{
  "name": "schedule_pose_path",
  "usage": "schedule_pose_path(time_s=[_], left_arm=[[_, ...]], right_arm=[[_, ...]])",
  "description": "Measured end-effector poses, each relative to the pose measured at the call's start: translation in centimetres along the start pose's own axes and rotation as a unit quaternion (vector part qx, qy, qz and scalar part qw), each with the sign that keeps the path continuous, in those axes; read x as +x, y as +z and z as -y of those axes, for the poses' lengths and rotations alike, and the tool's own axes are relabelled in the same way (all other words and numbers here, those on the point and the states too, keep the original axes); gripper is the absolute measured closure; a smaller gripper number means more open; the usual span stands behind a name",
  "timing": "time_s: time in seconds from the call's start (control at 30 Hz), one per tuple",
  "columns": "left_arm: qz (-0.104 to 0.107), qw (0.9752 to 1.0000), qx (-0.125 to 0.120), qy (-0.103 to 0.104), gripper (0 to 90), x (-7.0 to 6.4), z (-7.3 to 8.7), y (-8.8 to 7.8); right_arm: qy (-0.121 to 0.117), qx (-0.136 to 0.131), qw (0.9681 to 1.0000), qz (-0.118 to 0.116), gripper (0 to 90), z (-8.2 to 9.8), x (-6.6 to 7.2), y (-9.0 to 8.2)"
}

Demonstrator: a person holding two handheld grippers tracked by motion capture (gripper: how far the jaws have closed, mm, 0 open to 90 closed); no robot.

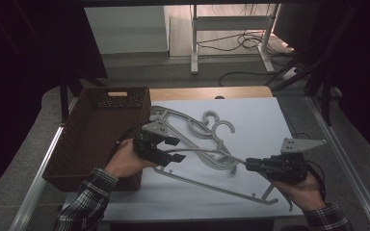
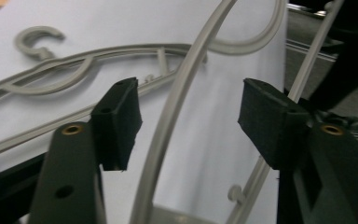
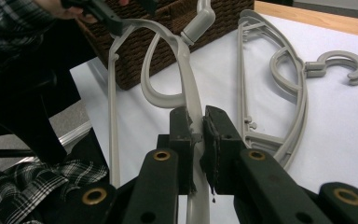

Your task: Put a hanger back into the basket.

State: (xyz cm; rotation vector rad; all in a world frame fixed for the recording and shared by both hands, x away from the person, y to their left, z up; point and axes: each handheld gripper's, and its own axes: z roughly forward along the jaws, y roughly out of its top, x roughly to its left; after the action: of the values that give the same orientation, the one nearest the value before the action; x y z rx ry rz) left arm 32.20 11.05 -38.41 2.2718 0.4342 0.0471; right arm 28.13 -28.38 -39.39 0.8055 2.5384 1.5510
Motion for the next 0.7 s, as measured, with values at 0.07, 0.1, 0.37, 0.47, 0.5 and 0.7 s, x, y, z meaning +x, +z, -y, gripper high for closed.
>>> schedule_pose_path(time_s=[0.07, 0.1, 0.37, 0.47, 0.5, 0.7], left_arm=[[0.018, 0.9998, 0.007, -0.003, 46.1, 0.4, -0.4, 0.2], [0.039, 0.9991, 0.016, -0.004, 48.6, 0.9, -0.8, 0.4], [0.112, 0.9924, 0.044, -0.026, 62.3, 2.4, -1.4, 1.1], [0.129, 0.9898, 0.052, -0.032, 66.3, 2.6, -1.2, 1.3], [0.135, 0.9889, 0.053, -0.033, 67.4, 2.6, -1.1, 1.3], [0.162, 0.9839, 0.059, -0.048, 73.0, 2.9, -0.7, 1.4]], right_arm=[[-0.005, 0.001, 1.0, -0.003, 81.6, -0.1, 0.1, 0.1], [-0.006, 0.001, 1.0, -0.004, 81.7, -0.1, 0.1, 0.1], [-0.016, 0.002, 0.9998, -0.012, 81.6, -0.3, 0.4, 0.1], [-0.02, 0.002, 0.9997, -0.012, 81.6, -0.3, 0.3, 0.2], [-0.021, 0.003, 0.9997, -0.014, 81.6, -0.3, 0.4, 0.2], [-0.033, 0.004, 0.9992, -0.023, 81.6, -0.3, 0.5, 0.3]])
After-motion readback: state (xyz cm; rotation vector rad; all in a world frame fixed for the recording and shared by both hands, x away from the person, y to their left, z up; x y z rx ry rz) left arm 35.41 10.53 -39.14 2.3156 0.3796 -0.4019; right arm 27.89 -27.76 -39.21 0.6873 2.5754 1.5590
